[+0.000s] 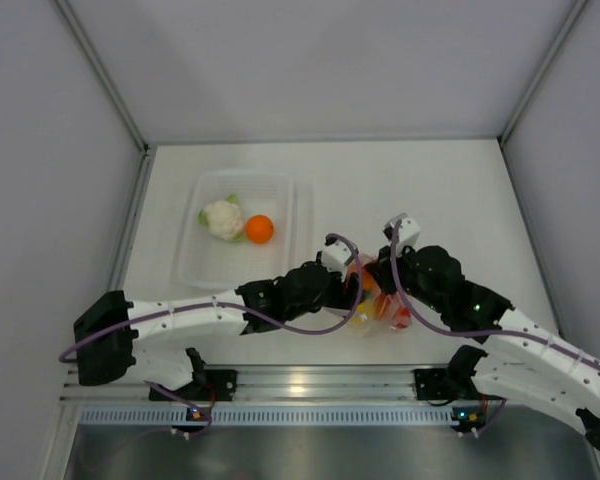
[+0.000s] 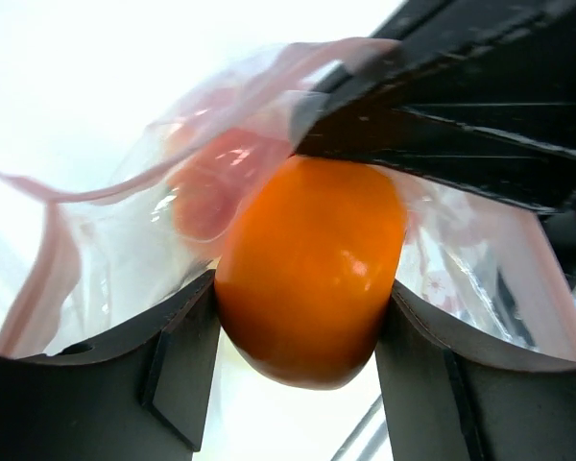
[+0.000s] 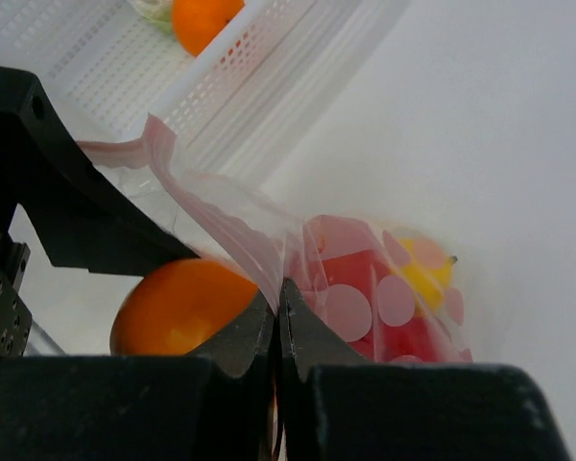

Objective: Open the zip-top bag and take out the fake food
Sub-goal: Pick up the fake fruit from the zipper food storage bag.

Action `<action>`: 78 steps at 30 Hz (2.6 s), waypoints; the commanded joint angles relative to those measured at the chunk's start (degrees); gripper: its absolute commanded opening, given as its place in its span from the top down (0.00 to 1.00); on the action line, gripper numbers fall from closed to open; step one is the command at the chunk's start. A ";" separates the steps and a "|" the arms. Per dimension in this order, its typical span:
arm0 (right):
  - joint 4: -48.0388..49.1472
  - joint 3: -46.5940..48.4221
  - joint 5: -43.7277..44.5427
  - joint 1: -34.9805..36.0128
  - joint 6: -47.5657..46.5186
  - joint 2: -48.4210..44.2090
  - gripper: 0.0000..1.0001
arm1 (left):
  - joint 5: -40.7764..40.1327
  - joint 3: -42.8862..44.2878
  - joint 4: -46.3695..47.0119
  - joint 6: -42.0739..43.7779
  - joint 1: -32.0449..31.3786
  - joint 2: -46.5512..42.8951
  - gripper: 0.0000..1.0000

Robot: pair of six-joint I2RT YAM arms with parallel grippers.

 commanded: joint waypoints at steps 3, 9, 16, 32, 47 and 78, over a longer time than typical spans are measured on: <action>3.40 -1.83 -1.64 0.20 -2.75 -2.33 1.00 | -11.69 1.19 -1.77 -1.18 -0.02 -2.20 1.00; 4.62 -2.27 3.55 1.34 -1.35 1.01 1.00 | -15.03 1.54 -5.62 -7.50 0.07 -5.01 1.00; 8.85 -3.15 13.91 6.53 0.50 3.64 1.00 | -9.42 0.75 -5.55 -11.29 0.07 -11.25 1.00; 9.10 -2.71 20.09 6.80 8.41 7.26 1.00 | -3.17 -14.62 20.63 -5.58 0.07 -24.88 1.00; 13.95 -5.61 3.20 6.88 0.67 1.28 1.00 | -16.77 -11.30 33.12 -2.58 0.07 -13.55 1.00; 11.84 -8.51 8.21 6.80 3.22 -5.85 1.00 | -17.44 -11.21 39.10 -15.24 1.64 -7.12 1.00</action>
